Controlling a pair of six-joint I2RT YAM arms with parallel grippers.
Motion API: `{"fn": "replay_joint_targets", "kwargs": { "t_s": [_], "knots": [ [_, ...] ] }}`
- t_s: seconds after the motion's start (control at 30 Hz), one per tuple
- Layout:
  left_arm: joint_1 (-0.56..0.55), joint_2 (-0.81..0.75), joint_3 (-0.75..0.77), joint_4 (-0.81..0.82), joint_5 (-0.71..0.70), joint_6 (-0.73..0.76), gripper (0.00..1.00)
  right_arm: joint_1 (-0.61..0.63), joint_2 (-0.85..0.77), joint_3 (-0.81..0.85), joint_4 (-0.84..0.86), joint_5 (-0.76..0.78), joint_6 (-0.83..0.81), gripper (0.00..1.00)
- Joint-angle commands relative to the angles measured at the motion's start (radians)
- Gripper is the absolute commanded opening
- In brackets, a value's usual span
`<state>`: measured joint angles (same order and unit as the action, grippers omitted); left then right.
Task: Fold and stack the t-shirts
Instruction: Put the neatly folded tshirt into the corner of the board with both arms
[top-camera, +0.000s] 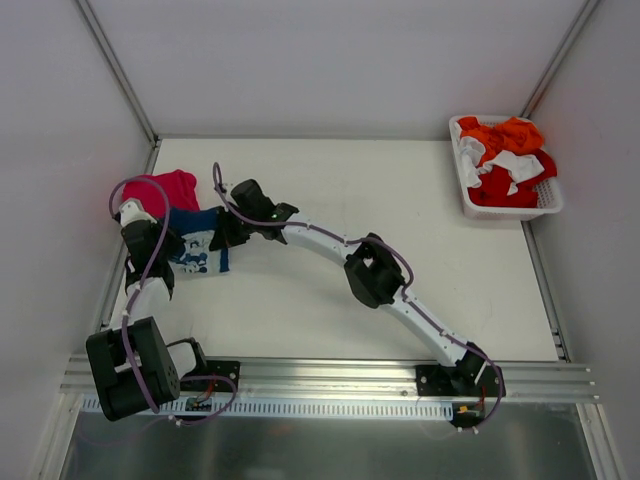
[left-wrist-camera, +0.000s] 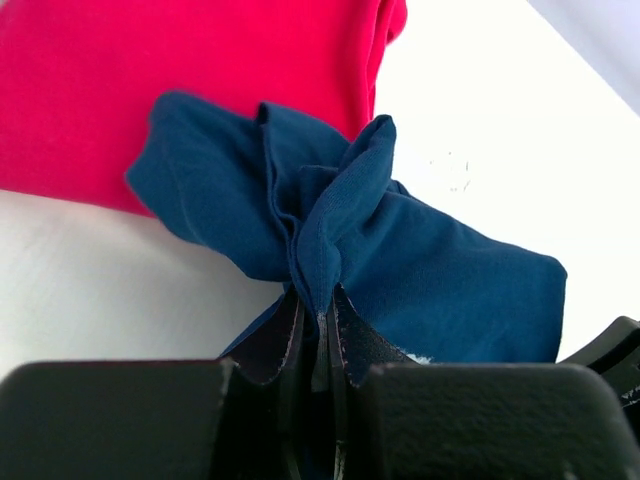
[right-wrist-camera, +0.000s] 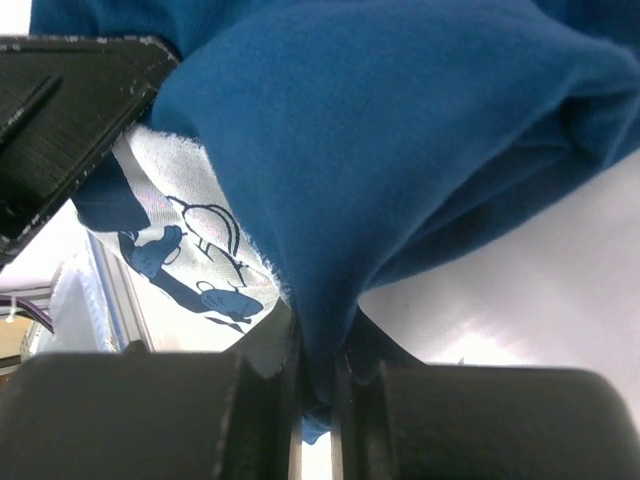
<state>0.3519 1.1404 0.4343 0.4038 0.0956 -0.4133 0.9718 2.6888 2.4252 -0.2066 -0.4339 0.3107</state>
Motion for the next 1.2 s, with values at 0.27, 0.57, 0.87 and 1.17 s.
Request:
{"fn": "replay_joint_targets", "kwargs": {
  "t_s": [0.27,0.57,0.87,1.17],
  "knots": [
    [-0.011,-0.070,-0.006,-0.060,-0.160,-0.019,0.00,-0.007,0.052,0.107,0.122,-0.117,0.073,0.00],
    [-0.011,-0.080,0.011,-0.169,-0.362,-0.059,0.00,-0.008,0.105,0.120,0.111,-0.249,0.122,0.00],
    [-0.010,-0.139,-0.003,-0.289,-0.626,-0.157,0.00,0.010,0.117,0.120,0.150,-0.387,0.148,0.06],
    [-0.011,-0.117,0.040,-0.376,-0.648,-0.208,0.99,0.027,0.060,0.023,0.155,-0.414,0.097,1.00]
  ]
}}
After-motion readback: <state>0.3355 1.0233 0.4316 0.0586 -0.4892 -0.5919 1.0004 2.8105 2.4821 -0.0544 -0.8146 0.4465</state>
